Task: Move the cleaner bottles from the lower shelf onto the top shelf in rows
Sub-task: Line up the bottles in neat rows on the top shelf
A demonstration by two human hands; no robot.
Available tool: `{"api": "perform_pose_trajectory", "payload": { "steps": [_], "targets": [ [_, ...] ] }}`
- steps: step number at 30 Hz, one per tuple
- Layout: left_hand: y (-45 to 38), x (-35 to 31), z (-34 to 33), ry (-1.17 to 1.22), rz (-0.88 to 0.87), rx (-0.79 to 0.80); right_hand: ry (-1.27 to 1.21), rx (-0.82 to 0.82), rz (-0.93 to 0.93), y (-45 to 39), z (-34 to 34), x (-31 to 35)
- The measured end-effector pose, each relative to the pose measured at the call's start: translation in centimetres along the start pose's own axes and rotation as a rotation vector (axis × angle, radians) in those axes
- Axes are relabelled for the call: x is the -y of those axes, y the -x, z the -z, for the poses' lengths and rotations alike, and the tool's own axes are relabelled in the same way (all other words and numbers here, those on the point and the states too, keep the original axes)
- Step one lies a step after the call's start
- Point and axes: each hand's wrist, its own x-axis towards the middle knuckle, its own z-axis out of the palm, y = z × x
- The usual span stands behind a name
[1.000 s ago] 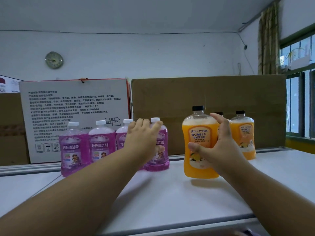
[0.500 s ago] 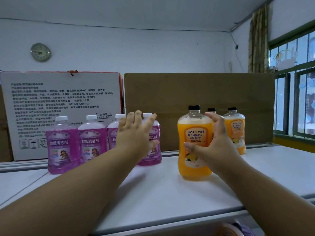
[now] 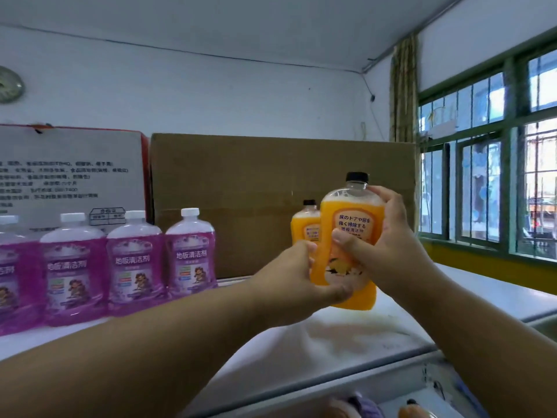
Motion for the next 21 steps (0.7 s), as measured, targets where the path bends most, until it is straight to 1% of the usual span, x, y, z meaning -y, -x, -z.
{"api": "perform_pose_trajectory", "payload": {
  "steps": [3,7,10,14,17,19,21],
  "targets": [
    [-2.7,-1.4,-3.1,-0.122,0.023,0.008,0.026,0.015,-0.049,-0.8,4.0,-2.0],
    [-6.9,-3.3,-7.1,-0.353,0.082,0.018,0.074,0.086,-0.104,-2.8,8.6,-5.7],
    [-10.2,-4.4,-9.6,-0.466,0.184,0.010,0.085,0.160,-0.133,-4.9,11.2,-8.8],
    [-13.5,-4.7,-12.2,-0.572,0.324,-0.027,0.085,0.251,-0.144,-7.7,12.6,-12.7],
    [-14.6,-4.0,-13.0,-0.687,0.384,-0.021,0.068,0.268,-0.150,-8.6,12.7,-15.0],
    [-14.8,-3.2,-13.4,-0.698,0.416,-0.011,0.072,0.286,-0.146,-8.8,12.9,-15.8],
    [-14.5,-2.7,-13.5,-0.669,0.427,-0.017,0.159,0.350,-0.100,-8.8,13.2,-16.4]
  ]
}}
